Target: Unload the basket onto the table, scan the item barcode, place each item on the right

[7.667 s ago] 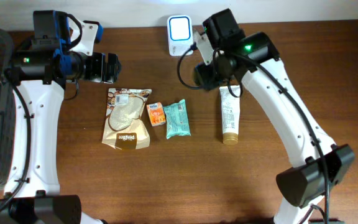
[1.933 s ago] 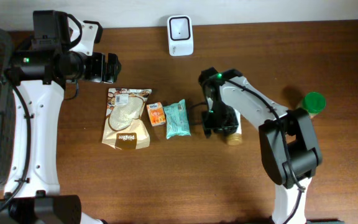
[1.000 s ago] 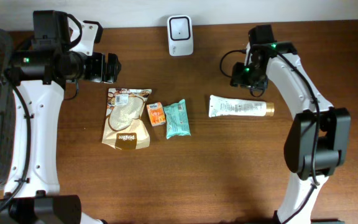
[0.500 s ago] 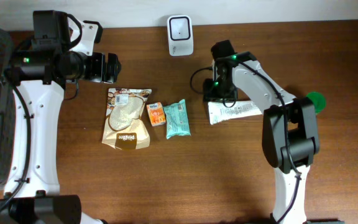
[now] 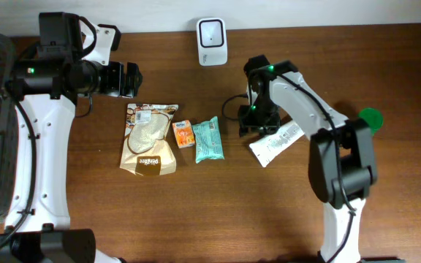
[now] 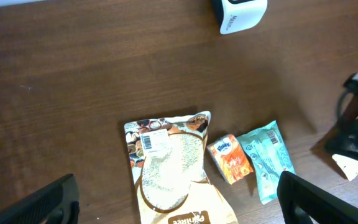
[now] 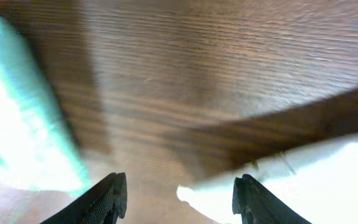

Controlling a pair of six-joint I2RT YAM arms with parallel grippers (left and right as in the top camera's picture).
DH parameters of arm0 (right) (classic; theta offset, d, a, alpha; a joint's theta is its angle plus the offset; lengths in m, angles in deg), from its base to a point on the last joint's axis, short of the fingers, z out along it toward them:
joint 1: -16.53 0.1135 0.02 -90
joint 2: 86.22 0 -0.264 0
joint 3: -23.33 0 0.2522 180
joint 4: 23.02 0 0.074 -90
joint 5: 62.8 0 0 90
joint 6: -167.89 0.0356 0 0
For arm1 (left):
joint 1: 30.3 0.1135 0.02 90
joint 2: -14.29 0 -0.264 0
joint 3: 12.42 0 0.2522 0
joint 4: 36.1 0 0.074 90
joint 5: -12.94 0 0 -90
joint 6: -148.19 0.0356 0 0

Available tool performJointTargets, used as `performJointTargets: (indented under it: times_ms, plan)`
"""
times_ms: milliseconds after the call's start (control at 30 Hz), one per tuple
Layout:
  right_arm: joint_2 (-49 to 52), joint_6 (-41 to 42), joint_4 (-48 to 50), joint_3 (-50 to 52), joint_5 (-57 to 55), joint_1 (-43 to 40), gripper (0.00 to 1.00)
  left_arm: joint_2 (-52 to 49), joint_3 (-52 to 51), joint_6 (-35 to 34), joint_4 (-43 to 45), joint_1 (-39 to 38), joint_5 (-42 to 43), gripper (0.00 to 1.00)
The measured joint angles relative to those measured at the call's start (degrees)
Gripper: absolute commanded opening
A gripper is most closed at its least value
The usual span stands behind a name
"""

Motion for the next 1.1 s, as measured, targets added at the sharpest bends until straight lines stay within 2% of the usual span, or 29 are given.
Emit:
performJointTargets:
  times_ms: [200,300,400,533,767,967,1100]
  plan:
    - [-15.6,1.2,-6.3,-0.3,-4.2,-2.2,0.55,0.0,0.0,0.0,0.0,0.0,0.0,0.99]
    - [-20.4,2.9,-10.9,-0.6,-7.4,-5.4,0.55,0.0,0.0,0.0,0.0,0.0,0.0,0.99]
    - [-20.9,3.8,-13.4,-0.3,-9.5,-9.2,0.55,0.0,0.0,0.0,0.0,0.0,0.0,0.99]
    - [-20.7,4.7,-10.4,5.3,-10.8,-12.3,0.53,0.0,0.0,0.0,0.0,0.0,0.0,0.99]
    - [-19.5,4.9,4.2,19.5,-13.0,-15.1,0.51,0.0,0.0,0.0,0.0,0.0,0.0,0.99]
    - [-17.4,4.9,12.0,24.7,-16.2,-15.1,0.51,0.0,0.0,0.0,0.0,0.0,0.0,0.99]
    - [-14.6,5.0,13.4,25.8,-19.0,-15.1,0.51,0.0,0.0,0.0,0.0,0.0,0.0,0.99]
